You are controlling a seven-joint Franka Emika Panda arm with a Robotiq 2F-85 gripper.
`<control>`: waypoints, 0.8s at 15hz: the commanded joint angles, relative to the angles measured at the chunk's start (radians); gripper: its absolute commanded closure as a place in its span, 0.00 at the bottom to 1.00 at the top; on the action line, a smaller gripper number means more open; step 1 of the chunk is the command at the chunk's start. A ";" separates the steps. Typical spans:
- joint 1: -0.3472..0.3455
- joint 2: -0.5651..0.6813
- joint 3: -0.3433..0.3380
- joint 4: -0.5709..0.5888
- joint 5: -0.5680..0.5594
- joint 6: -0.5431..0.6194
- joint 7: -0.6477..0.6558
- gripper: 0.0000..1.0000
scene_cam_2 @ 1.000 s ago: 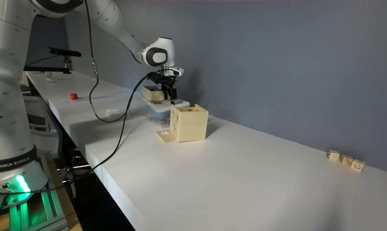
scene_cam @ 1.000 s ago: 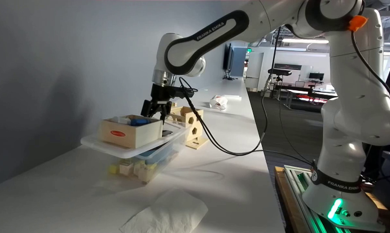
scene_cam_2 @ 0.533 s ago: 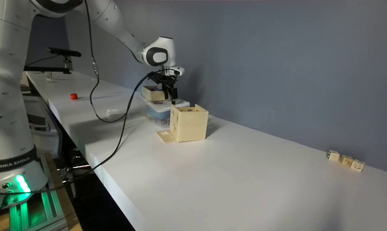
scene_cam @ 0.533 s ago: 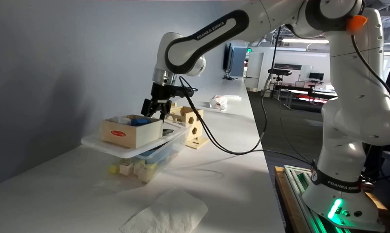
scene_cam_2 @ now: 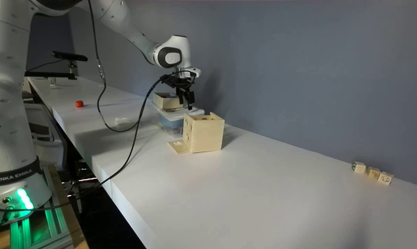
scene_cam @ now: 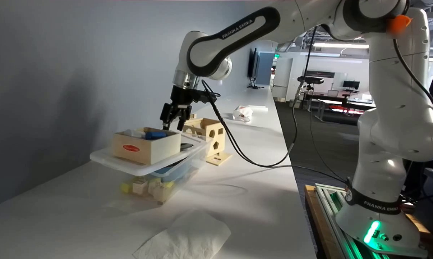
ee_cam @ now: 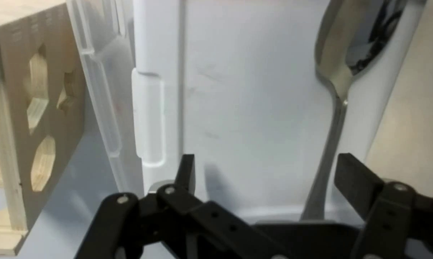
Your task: Move the wooden cube to the left, put the paper towel on the table and put the spoon in the cube
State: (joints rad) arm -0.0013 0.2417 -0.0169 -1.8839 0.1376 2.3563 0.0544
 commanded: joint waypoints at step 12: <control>0.073 -0.020 0.003 -0.054 -0.237 0.021 0.193 0.00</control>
State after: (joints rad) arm 0.0545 0.2244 0.0021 -1.9165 -0.0390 2.3606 0.1744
